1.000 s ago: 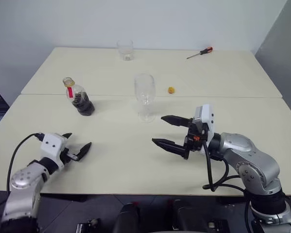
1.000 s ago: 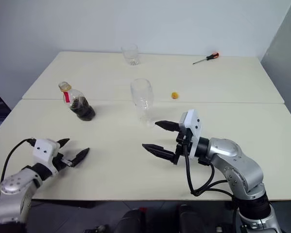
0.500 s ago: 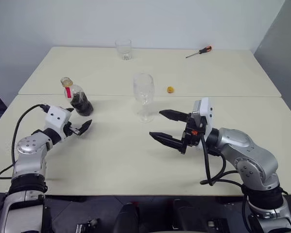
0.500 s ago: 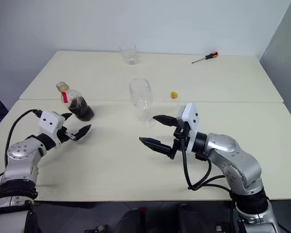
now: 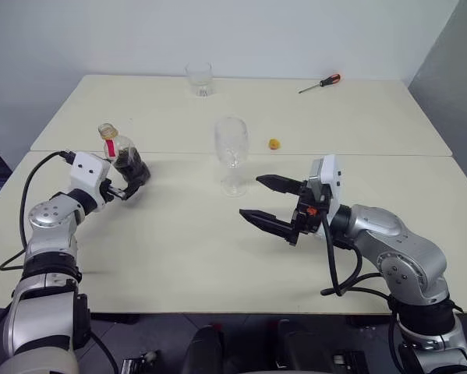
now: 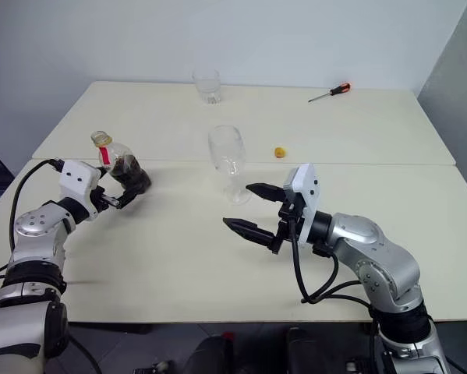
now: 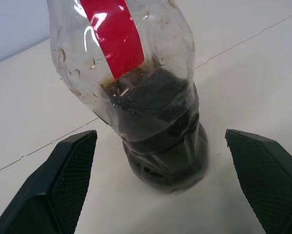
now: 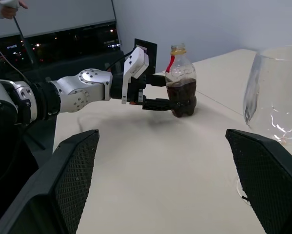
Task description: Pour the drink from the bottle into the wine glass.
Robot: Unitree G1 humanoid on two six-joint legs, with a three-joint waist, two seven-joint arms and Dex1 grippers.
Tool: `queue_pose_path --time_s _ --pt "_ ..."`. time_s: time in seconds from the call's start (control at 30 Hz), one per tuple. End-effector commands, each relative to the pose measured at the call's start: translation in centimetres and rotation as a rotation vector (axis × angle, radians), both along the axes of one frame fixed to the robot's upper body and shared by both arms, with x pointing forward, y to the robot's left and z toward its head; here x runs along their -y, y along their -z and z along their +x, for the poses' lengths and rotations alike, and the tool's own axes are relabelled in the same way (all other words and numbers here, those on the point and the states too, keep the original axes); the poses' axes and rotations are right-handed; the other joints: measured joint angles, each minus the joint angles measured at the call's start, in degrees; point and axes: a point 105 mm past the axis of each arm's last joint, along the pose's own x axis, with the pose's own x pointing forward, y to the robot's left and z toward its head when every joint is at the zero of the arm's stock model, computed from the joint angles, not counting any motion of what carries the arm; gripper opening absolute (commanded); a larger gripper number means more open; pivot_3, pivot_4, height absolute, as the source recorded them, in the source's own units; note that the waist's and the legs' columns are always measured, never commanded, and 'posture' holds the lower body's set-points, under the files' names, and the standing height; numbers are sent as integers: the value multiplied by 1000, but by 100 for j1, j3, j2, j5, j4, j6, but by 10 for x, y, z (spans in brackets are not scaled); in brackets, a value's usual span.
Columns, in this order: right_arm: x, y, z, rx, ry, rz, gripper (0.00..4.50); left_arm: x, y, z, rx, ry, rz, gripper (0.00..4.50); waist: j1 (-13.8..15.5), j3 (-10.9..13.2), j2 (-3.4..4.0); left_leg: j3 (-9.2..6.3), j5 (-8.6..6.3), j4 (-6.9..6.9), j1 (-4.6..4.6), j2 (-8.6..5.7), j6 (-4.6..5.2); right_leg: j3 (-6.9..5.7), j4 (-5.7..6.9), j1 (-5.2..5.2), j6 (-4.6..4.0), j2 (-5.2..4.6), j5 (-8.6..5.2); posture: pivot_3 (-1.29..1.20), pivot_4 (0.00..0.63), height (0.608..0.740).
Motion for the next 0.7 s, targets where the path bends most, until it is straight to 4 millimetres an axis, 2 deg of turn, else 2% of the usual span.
queue_pose_path --time_s 0.03,0.37,0.7 --pt "-3 -10 -8 39 -26 10 4445 -3 -14 5 40 -13 36 4500 0 0 0 0 0 1 0 0 0 0 1 0 0 0 0 0 150 740" --pt "-1 -10 -10 19 -19 6 4445 -2 -18 17 28 -50 28 4500 -1 0 -1 1 0 2 0 -2 0 -3 5 -1 0 3 0 0 150 740" --pt "-3 -11 -9 7 -11 13 4445 11 -25 31 30 -55 12 4500 0 0 -2 2 0 4 0 -5 0 -3 11 -1 0 4 0 0 150 740"
